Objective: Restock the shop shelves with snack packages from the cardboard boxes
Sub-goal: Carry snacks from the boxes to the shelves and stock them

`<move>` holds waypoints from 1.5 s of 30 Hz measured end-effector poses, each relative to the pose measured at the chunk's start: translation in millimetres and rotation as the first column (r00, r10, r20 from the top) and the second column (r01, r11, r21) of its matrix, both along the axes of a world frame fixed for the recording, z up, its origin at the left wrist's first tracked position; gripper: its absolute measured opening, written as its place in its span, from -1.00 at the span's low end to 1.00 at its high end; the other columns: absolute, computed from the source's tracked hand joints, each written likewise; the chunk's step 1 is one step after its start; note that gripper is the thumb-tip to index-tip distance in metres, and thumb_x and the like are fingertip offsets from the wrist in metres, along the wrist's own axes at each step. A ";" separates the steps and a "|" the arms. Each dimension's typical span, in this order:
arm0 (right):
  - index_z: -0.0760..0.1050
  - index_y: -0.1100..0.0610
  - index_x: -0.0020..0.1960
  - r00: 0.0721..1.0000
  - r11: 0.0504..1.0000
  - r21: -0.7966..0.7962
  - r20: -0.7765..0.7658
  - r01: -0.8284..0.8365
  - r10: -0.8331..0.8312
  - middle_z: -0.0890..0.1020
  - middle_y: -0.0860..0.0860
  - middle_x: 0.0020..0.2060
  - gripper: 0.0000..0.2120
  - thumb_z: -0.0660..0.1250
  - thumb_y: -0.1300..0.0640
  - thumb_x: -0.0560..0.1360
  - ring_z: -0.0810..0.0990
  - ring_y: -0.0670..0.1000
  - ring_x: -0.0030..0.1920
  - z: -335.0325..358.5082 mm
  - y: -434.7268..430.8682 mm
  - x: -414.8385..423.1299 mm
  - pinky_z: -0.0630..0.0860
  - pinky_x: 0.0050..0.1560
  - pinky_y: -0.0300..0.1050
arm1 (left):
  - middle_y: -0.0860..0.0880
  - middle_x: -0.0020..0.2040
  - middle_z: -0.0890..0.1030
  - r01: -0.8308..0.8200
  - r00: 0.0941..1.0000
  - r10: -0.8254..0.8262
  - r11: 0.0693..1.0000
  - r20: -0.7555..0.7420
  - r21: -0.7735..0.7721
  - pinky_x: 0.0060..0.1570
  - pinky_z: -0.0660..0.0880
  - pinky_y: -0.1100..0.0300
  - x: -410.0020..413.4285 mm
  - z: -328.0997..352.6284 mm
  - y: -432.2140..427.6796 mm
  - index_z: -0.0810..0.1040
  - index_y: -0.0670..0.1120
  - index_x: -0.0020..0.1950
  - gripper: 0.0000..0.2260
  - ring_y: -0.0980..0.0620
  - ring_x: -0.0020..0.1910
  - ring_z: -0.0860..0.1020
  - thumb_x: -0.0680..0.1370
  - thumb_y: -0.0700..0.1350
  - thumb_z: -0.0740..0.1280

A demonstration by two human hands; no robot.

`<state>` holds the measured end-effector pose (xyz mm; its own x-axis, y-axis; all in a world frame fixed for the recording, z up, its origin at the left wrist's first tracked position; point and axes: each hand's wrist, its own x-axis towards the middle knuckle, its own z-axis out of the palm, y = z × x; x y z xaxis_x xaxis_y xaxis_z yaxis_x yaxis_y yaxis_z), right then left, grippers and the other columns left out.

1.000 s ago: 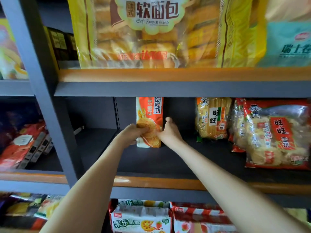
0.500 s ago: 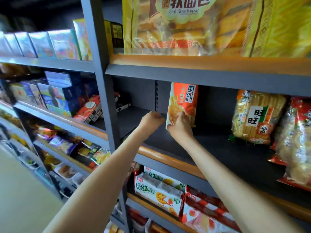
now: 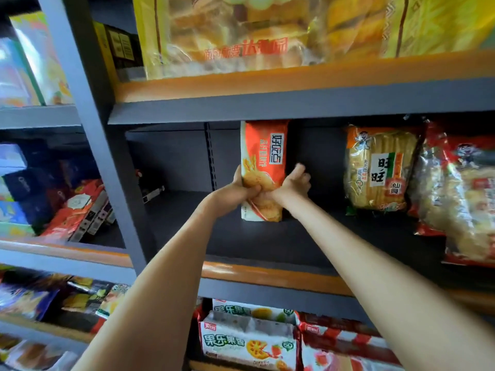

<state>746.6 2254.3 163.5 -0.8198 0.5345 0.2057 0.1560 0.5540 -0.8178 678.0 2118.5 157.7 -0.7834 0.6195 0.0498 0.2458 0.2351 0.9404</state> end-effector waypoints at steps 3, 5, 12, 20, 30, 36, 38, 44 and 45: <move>0.29 0.01 0.41 0.947 0.943 -0.104 0.013 -0.317 0.320 0.48 0.03 0.30 -0.21 0.57 -0.02 0.28 0.44 0.06 0.32 -6.1 12.8 1.5 0.41 0.32 0.04 | 0.03 0.23 0.47 0.061 0.997 -0.065 0.992 -0.029 -0.108 0.27 0.44 0.06 -12.1 4.5 6.0 0.03 0.09 0.39 -0.34 0.02 0.27 0.46 0.51 -0.18 0.42; 0.41 -0.03 0.33 0.936 0.931 -0.097 -0.041 -0.352 0.350 0.57 -0.01 0.22 -0.35 0.56 0.01 0.31 0.52 0.01 0.24 -11.0 15.4 6.9 0.45 0.29 0.05 | 0.04 0.23 0.45 0.077 0.994 -0.089 0.985 -0.069 -0.157 0.22 0.44 0.09 -17.7 6.4 9.9 -0.04 0.05 0.44 -0.26 0.02 0.28 0.45 0.50 -0.22 0.42; 0.29 0.11 0.40 0.990 0.989 -0.072 0.063 -0.125 0.130 0.52 0.04 0.25 -0.23 0.54 -0.03 0.30 0.51 0.09 0.26 -11.8 35.3 13.9 0.48 0.24 0.04 | 0.01 0.29 0.39 0.064 0.985 -0.073 0.996 -0.157 -0.066 0.32 0.40 -0.03 -5.2 -6.5 45.6 -0.31 0.04 0.51 -0.12 -0.01 0.29 0.41 0.54 -0.27 0.33; -0.23 0.15 0.53 0.939 0.863 0.381 -0.220 0.332 -0.265 0.29 0.13 0.35 -0.09 0.38 0.21 0.48 0.31 0.12 0.34 -8.5 54.5 45.6 0.38 0.30 0.07 | -0.03 0.27 0.50 0.192 0.981 -0.192 0.979 -0.016 0.067 0.20 0.50 -0.16 15.2 -7.7 97.3 -0.11 0.17 0.50 -0.12 -0.08 0.23 0.52 0.44 -0.34 0.37; -0.37 0.08 0.53 0.953 0.766 0.567 -0.164 0.304 -0.256 0.32 0.12 0.39 -0.15 0.20 0.31 0.54 0.27 0.15 0.35 -6.0 76.5 61.7 0.22 0.43 0.02 | -0.07 0.29 0.54 0.186 0.981 -0.196 0.942 0.008 0.278 0.18 0.52 -0.07 31.7 -4.5 114.5 0.22 0.02 0.45 -0.53 -0.05 0.23 0.55 0.60 -0.26 0.26; -0.14 0.09 0.57 0.901 0.578 0.691 -0.351 0.433 -0.256 0.23 0.18 0.45 -0.20 0.23 0.37 0.50 0.30 0.17 0.36 -16.2 73.4 63.4 0.32 0.36 0.03 | -0.08 0.19 0.54 -0.184 0.956 0.186 0.982 -0.225 0.028 0.05 0.49 0.08 50.2 -2.0 117.3 0.27 -0.13 0.39 -0.60 -0.05 0.08 0.53 0.58 -0.14 0.28; -0.19 0.09 0.56 0.953 0.575 0.761 -0.237 0.301 -0.187 -0.01 0.19 0.54 -0.20 0.14 0.44 0.49 0.06 0.19 0.50 -18.4 73.2 66.9 0.23 0.43 0.10 | -0.13 0.13 0.54 -0.270 0.916 0.236 0.961 -0.326 -0.065 -0.09 0.40 0.14 55.0 -3.1 116.5 0.35 -0.21 0.26 -0.72 -0.05 -0.02 0.48 0.59 -0.14 0.24; -0.32 -0.07 0.54 0.997 0.562 0.827 0.059 -0.021 -0.049 -0.39 0.07 0.50 0.02 0.19 0.56 0.40 -0.40 0.13 0.49 -13.0 84.1 77.9 0.43 0.31 0.06 | -0.23 0.12 0.53 -0.369 0.882 0.315 0.925 -0.350 -0.096 -0.14 0.42 0.08 66.5 -4.1 110.3 0.31 -0.20 0.06 -0.89 -0.19 0.04 0.52 0.59 -0.20 0.19; -0.31 -0.08 0.54 0.997 0.552 0.833 0.074 -0.042 -0.037 -0.39 0.07 0.49 0.03 0.18 0.57 0.39 -0.41 0.12 0.49 -11.4 85.2 79.1 0.41 0.33 0.06 | -0.23 0.12 0.53 -0.376 0.882 0.323 0.922 -0.342 -0.097 -0.15 0.40 0.09 67.2 -4.1 109.6 0.31 -0.20 0.07 -0.89 -0.19 0.04 0.52 0.59 -0.21 0.18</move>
